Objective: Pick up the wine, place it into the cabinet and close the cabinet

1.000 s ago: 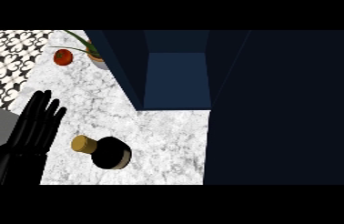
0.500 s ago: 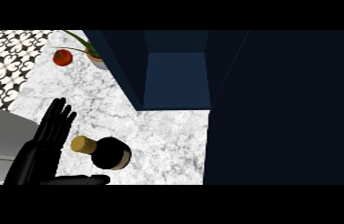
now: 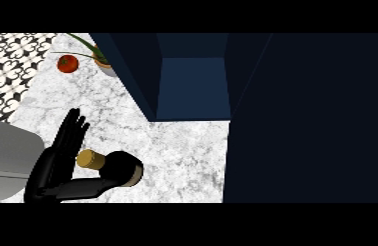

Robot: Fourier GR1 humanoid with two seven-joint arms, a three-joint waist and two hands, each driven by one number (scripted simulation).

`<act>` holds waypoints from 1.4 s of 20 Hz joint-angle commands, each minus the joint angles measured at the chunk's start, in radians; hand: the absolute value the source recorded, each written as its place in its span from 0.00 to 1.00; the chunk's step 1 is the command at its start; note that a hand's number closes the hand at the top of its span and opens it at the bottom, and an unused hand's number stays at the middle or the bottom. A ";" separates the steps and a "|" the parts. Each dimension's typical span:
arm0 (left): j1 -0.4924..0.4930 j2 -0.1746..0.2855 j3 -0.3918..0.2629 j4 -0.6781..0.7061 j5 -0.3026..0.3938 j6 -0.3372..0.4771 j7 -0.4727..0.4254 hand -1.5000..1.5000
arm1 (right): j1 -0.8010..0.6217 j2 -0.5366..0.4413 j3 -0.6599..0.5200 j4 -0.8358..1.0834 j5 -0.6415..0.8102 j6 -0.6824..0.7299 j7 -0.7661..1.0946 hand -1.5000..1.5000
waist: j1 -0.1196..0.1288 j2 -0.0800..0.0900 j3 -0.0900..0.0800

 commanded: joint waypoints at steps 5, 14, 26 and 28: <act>-0.056 0.023 0.083 0.228 0.050 -0.096 -0.140 0.00 | 0.063 -0.012 0.012 -0.226 -0.042 -0.010 0.073 0.00 | -0.001 0.000 0.000; -0.027 -0.027 0.037 0.390 0.010 -0.145 -0.283 0.00 | 0.081 -0.031 -0.006 -0.230 -0.043 0.004 0.060 0.00 | 0.001 0.000 0.000; -0.027 -0.089 0.063 0.522 0.057 -0.186 -0.403 0.00 | 0.050 -0.037 -0.041 -0.267 -0.100 -0.010 0.104 0.00 | 0.004 -0.001 0.000; -0.049 -0.122 0.070 0.547 0.069 -0.169 -0.406 0.00 | 0.022 -0.011 0.019 -0.245 -0.039 -0.033 0.119 0.00 | 0.006 -0.001 0.000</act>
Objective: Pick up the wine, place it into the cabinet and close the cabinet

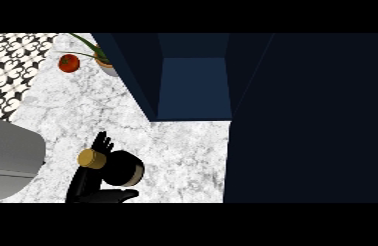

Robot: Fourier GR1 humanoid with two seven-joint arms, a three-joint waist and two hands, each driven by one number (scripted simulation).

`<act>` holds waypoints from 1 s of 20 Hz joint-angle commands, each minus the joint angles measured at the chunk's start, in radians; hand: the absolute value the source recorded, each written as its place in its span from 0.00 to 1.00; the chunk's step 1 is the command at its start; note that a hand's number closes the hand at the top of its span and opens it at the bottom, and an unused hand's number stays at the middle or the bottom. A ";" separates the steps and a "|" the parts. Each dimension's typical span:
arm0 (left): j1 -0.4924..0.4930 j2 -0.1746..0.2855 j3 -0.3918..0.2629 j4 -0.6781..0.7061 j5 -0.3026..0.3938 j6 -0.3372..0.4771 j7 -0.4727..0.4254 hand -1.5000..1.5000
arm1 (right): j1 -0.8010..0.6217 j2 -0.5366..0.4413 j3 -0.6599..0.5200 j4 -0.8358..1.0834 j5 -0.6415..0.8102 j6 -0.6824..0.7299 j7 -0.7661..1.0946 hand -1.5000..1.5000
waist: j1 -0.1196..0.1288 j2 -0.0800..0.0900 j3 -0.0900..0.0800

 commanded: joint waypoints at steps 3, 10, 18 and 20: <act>-0.077 -0.050 0.044 0.121 0.051 -0.009 -0.037 0.00 | 0.038 -0.030 -0.041 -0.257 -0.093 -0.010 0.115 0.00 | -0.007 0.001 0.000; -0.119 -0.069 0.091 0.210 0.142 -0.077 -0.097 0.00 | 0.021 -0.031 -0.042 -0.241 -0.089 -0.022 0.140 0.00 | -0.002 0.001 0.000; -0.199 -0.074 0.083 0.251 0.166 -0.051 -0.104 0.00 | 0.065 -0.025 0.005 -0.247 -0.044 -0.015 0.103 0.00 | -0.005 0.000 0.001; -0.141 -0.079 -0.006 0.213 0.172 -0.018 -0.142 0.00 | 0.037 -0.016 0.038 -0.248 -0.018 -0.033 0.141 0.00 | 0.000 -0.001 0.000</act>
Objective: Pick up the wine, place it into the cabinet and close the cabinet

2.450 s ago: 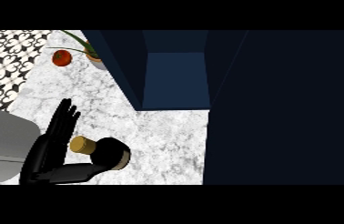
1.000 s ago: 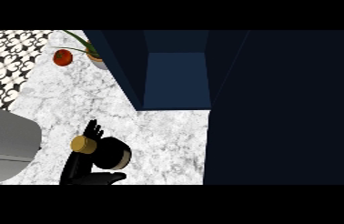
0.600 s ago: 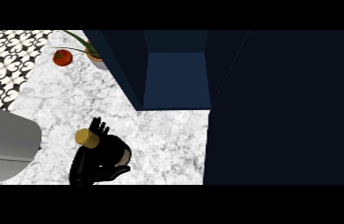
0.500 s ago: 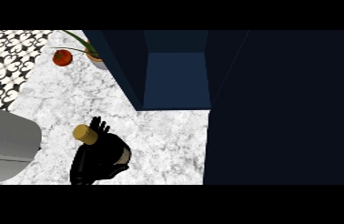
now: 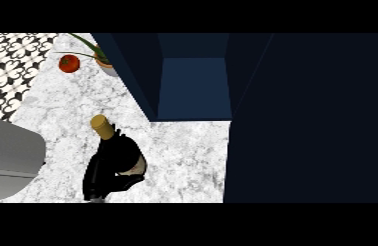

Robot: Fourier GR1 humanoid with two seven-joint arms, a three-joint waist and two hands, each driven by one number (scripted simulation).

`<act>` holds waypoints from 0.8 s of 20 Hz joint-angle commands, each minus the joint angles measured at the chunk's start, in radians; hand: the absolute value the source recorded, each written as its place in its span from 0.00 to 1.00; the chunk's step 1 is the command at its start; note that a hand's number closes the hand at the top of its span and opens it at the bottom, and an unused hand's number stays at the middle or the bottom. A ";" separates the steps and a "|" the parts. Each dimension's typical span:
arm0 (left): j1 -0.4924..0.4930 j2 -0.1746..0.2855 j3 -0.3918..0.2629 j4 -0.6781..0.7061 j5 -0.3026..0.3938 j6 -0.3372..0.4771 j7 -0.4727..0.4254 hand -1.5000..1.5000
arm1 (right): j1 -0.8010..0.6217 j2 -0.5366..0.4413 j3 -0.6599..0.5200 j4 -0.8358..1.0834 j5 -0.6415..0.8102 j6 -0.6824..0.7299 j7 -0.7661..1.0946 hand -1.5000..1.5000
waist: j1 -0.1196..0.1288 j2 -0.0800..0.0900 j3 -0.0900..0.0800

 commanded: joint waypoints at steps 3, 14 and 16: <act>-0.027 -0.013 -0.003 0.043 0.008 -0.020 -0.014 1.00 | 0.073 -0.040 -0.052 -0.237 -0.097 0.019 0.068 0.00 | 0.001 0.002 -0.001; -0.062 -0.015 -0.090 0.004 -0.060 0.123 -0.100 1.00 | -0.034 -0.010 -0.047 -0.223 -0.060 -0.024 0.159 0.00 | 0.008 0.002 -0.002; -0.037 -0.009 -0.080 -0.062 -0.040 0.115 -0.103 1.00 | 0.077 -0.034 -0.057 -0.227 -0.101 0.038 0.077 0.00 | 0.005 -0.002 0.000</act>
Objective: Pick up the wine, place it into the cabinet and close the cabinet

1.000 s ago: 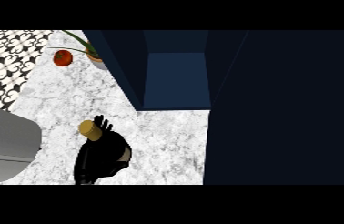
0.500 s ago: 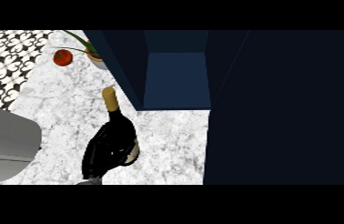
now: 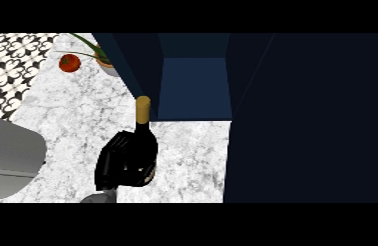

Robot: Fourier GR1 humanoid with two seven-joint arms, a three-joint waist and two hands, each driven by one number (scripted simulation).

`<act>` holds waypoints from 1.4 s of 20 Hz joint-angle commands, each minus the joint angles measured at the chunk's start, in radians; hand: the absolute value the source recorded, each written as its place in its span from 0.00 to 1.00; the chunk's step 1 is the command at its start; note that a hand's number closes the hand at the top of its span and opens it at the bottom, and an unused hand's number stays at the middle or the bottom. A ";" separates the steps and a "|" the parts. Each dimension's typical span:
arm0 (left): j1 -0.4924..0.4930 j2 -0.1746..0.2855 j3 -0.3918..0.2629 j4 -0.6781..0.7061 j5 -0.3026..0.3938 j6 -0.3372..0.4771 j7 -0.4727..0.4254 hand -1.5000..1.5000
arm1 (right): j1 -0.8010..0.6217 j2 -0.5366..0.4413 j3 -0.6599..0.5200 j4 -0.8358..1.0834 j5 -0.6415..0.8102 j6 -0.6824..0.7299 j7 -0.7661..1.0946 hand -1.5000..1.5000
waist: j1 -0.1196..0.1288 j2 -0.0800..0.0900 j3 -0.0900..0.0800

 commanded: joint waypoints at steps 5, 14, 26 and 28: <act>0.177 0.067 0.070 -0.121 0.084 -0.140 -0.165 1.00 | 0.107 0.002 -0.011 -0.175 -0.087 0.016 0.004 0.00 | 0.007 -0.002 0.000; 0.211 0.015 -0.039 -0.364 0.050 -0.092 -0.055 1.00 | 0.121 0.012 -0.003 -0.212 -0.079 0.028 0.015 0.00 | 0.002 -0.004 0.001; 0.095 -0.003 -0.249 -0.700 -0.018 0.244 0.275 1.00 | 0.088 0.020 0.000 -0.181 -0.059 0.025 0.045 0.00 | 0.000 -0.002 0.001; -0.009 -0.003 -0.269 -0.602 0.029 0.293 0.272 1.00 | 0.046 0.023 0.023 -0.223 -0.064 0.004 0.113 0.00 | -0.007 0.000 0.000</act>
